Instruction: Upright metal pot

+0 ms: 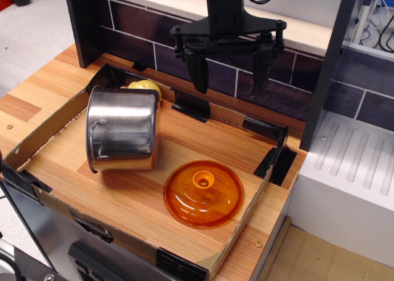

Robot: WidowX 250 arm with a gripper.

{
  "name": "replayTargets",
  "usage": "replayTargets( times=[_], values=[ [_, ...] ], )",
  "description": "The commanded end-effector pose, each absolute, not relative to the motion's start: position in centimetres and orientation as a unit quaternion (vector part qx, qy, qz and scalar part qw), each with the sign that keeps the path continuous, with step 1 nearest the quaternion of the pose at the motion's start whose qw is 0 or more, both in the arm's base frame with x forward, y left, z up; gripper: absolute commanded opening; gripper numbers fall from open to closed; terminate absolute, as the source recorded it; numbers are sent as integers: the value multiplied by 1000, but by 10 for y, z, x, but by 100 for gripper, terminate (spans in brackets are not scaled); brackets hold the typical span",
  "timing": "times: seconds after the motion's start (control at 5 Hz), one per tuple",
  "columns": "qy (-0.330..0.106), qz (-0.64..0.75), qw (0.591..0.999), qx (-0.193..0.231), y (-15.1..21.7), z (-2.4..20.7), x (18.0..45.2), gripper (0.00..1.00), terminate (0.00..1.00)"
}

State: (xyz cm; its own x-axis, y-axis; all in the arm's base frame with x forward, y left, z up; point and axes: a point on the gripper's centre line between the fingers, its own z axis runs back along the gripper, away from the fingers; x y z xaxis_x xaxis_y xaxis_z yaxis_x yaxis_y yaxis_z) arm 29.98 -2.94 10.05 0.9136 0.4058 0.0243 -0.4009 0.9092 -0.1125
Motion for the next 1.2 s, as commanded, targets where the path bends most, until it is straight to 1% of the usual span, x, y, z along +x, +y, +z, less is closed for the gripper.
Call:
replayTargets(
  times=[0.0, 0.2, 0.4, 0.6, 0.8, 1.0],
  values=[
    [-24, 206, 977, -53, -29, 101, 300, 100, 0],
    [-35, 201, 975, -90, -26, 123, 296, 100, 0],
    [-34, 199, 973, -116, -25, 142, 293, 100, 0],
    [-63, 168, 974, -141, -15, 159, 275, 100, 0],
    [-86, 131, 976, -152, 6, 169, 249, 100, 0],
    [-90, 110, 981, -132, 33, 174, 233, 100, 0]
  ],
)
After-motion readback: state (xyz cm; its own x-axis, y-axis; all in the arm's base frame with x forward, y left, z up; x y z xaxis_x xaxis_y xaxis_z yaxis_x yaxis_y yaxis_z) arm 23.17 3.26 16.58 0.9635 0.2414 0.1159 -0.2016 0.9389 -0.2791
